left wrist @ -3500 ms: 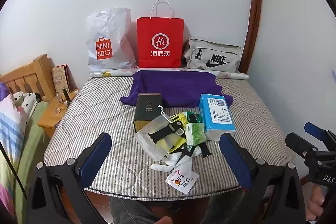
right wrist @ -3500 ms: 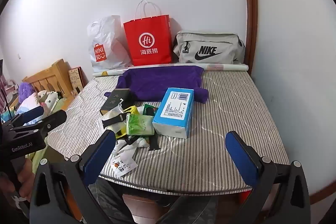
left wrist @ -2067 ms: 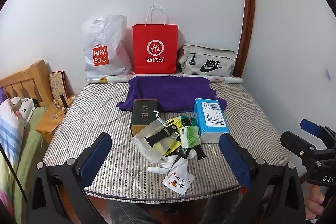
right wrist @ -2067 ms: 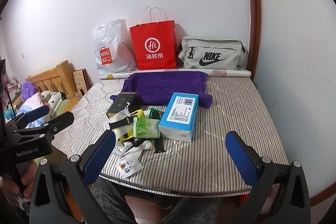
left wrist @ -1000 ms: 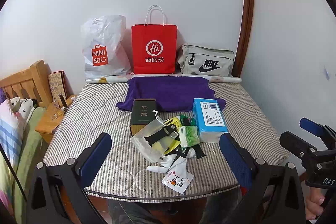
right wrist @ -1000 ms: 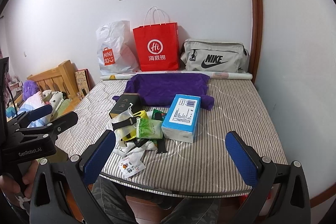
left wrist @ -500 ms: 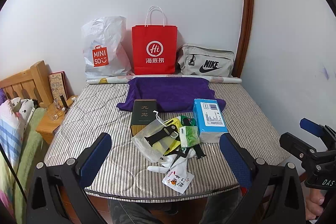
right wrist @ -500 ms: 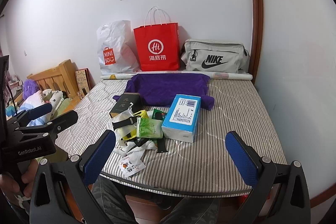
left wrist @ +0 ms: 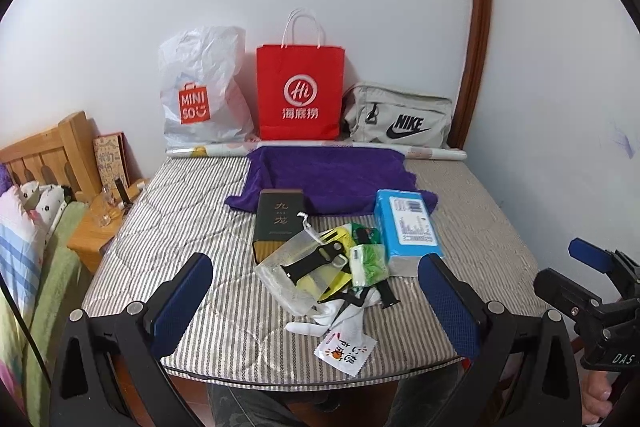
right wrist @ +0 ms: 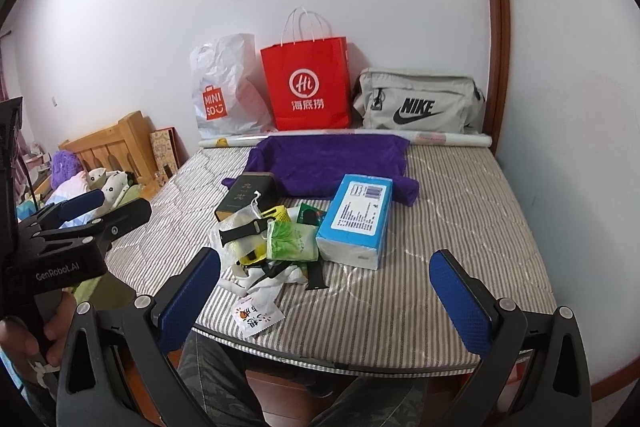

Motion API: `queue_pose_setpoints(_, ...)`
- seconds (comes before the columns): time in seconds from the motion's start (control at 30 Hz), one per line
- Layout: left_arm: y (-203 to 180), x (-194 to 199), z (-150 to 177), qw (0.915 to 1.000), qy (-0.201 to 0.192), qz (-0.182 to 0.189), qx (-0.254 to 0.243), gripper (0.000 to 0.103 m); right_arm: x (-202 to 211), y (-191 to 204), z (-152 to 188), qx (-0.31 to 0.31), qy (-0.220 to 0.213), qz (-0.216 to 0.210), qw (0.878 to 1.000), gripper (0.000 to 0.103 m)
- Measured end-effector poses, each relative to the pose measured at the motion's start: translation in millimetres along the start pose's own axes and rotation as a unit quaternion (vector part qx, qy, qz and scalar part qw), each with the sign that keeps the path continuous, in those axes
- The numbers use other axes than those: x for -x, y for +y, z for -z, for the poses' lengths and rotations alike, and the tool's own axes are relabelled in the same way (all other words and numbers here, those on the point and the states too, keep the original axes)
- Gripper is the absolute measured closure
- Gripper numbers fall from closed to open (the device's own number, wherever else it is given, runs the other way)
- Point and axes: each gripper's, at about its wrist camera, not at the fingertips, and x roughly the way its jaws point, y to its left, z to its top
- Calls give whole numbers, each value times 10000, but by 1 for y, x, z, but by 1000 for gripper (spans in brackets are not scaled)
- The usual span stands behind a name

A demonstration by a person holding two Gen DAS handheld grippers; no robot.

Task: Organize soft objects
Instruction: 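Move the right tool toward the green tissue pack while the left tool approaches the white mesh bag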

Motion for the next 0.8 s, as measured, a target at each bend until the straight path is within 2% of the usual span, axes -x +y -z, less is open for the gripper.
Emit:
queue_pose_setpoints(0.47, 34, -81, 23, 9974, 639, -225, 247, 0, -83, 2, 18, 153, 635, -98, 9978, 1)
queue_pose_setpoints(0.57, 40, -101, 30, 9964, 789, -169, 245, 0, -108, 7, 22, 230, 809, -177, 9963, 6)
queue_pose_setpoints(0.8, 52, -147, 46, 9925, 1183, 88, 283, 0, -153, 25, 28, 500, 1062, -438, 9921, 6)
